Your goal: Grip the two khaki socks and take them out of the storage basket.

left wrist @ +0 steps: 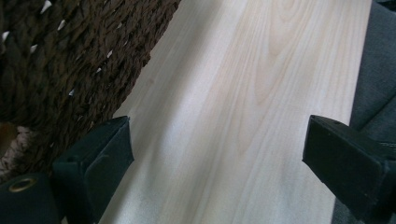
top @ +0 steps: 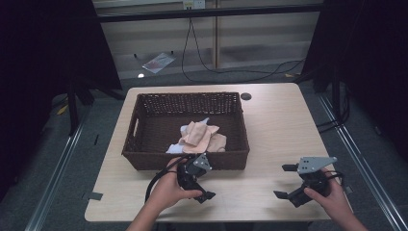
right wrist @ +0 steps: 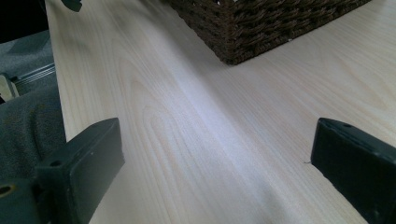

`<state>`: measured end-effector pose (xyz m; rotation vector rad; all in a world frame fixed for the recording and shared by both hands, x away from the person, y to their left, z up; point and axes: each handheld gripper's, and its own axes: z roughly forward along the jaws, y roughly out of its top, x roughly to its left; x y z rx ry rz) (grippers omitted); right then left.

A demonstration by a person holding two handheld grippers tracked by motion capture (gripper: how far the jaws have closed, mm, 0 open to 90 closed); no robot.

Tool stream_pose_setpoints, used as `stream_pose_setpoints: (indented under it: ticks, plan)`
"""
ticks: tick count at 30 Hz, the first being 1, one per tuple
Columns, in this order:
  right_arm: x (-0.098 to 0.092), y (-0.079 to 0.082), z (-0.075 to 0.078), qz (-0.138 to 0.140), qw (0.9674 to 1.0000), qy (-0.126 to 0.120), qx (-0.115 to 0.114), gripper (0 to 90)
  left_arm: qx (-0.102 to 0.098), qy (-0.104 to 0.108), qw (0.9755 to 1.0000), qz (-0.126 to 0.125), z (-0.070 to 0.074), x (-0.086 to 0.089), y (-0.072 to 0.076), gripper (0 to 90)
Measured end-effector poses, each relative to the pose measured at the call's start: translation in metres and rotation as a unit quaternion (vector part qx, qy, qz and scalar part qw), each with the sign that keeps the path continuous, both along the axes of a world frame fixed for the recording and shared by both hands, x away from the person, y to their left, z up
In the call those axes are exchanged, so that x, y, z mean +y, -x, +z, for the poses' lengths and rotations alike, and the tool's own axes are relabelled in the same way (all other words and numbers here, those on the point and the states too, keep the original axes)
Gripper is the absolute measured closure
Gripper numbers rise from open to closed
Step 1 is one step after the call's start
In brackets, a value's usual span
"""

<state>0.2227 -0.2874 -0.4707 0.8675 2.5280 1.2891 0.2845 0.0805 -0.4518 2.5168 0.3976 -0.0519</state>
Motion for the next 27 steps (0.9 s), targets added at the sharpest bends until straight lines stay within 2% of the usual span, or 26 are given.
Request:
stream_pose_setpoints:
  ticks: [3,7,8,15,17,19,20,27]
  plan:
    - [0.001,0.000,0.000,-0.001,1.0000,0.000,0.001,2.3,-0.003,-0.005,1.0000,-0.004,0.002,0.002,-0.001,8.5]
    - [0.000,0.000,0.000,0.000,1.0000,0.001,0.001,2.3,0.004,-0.002,1.0000,-0.001,0.004,0.002,-0.003,9.0]
    - [0.000,0.000,0.000,0.000,1.0000,0.002,0.000,2.3,0.001,-0.008,0.9999,-0.009,0.005,0.003,-0.004,9.4]
    - [0.001,-0.001,-0.001,0.000,1.0000,0.002,0.000,2.3,0.013,-0.009,0.9998,-0.013,0.015,0.004,-0.005,9.4]
    - [0.001,-0.001,-0.001,0.000,1.0000,0.003,0.001,2.3,0.009,-0.017,0.9996,-0.023,0.018,0.004,-0.007,9.5]
    - [0.001,0.000,-0.001,0.000,1.0000,0.002,0.001,2.3,0.018,-0.019,0.9995,-0.018,0.019,0.003,-0.007,9.5]
    - [0.001,0.000,-0.001,0.001,1.0000,0.002,0.001,2.3,0.024,-0.023,0.9991,-0.026,0.020,0.003,-0.008,9.6]
    - [0.001,0.000,-0.001,0.000,1.0000,0.002,0.001,2.3,0.040,-0.045,0.9974,-0.038,0.028,0.003,-0.010,9.7]
